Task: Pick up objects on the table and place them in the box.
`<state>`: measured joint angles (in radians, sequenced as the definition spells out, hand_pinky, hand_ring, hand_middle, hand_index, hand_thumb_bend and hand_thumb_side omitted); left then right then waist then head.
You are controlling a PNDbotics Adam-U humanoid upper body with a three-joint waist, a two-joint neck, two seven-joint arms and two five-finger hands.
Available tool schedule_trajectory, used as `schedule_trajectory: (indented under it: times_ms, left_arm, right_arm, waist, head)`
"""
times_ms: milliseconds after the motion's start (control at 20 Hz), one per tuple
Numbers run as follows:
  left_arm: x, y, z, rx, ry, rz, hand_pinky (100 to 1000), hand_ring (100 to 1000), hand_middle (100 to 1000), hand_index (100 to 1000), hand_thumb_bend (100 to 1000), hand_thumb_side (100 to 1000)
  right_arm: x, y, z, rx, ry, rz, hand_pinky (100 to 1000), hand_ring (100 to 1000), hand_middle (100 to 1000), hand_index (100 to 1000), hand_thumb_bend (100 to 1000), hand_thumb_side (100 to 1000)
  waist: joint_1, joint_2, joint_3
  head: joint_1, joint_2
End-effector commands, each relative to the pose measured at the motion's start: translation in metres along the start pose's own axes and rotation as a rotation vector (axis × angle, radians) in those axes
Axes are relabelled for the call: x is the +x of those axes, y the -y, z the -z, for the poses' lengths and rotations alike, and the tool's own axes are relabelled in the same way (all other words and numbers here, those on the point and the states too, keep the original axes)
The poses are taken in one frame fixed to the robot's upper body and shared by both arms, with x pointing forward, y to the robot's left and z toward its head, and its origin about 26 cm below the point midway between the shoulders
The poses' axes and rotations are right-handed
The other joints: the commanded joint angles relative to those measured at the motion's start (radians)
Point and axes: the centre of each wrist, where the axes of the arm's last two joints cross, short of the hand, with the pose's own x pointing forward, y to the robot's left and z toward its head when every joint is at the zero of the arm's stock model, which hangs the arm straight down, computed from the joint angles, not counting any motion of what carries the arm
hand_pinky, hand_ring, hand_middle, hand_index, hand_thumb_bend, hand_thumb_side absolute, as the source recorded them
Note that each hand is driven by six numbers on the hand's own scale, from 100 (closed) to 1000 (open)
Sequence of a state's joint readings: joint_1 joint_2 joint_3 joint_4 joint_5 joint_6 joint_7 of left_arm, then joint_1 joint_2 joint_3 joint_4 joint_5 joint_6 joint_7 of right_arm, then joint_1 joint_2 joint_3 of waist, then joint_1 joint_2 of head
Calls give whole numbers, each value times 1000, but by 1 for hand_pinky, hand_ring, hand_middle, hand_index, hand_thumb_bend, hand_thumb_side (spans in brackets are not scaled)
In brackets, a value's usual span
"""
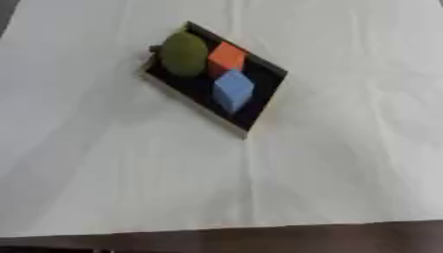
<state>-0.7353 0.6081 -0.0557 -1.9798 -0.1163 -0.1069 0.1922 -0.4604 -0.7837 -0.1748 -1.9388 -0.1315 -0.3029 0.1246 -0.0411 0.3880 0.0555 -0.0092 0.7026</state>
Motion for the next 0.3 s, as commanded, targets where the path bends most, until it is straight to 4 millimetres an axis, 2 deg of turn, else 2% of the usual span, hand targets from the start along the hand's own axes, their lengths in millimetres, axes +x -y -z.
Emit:
schedule_trajectory:
  times_ms: [50, 300]
  left_arm:
    - [1, -16, -4, 125, 74, -56, 723, 709, 711, 801, 100, 422]
    - [-9, -18, -23, 179, 60, -110, 719, 707, 713, 802, 100, 440]
  right_arm:
    - [11, 6, 9, -36, 62, 1, 977, 908, 567, 734, 100, 470]
    - [17, 2, 15, -98, 106, 58, 981, 907, 576, 734, 100, 470]
  waist:
    - [-4, -28, 1]
    - [-14, -26, 7]
  head:
    - [-5, -9]
    - [-4, -12]
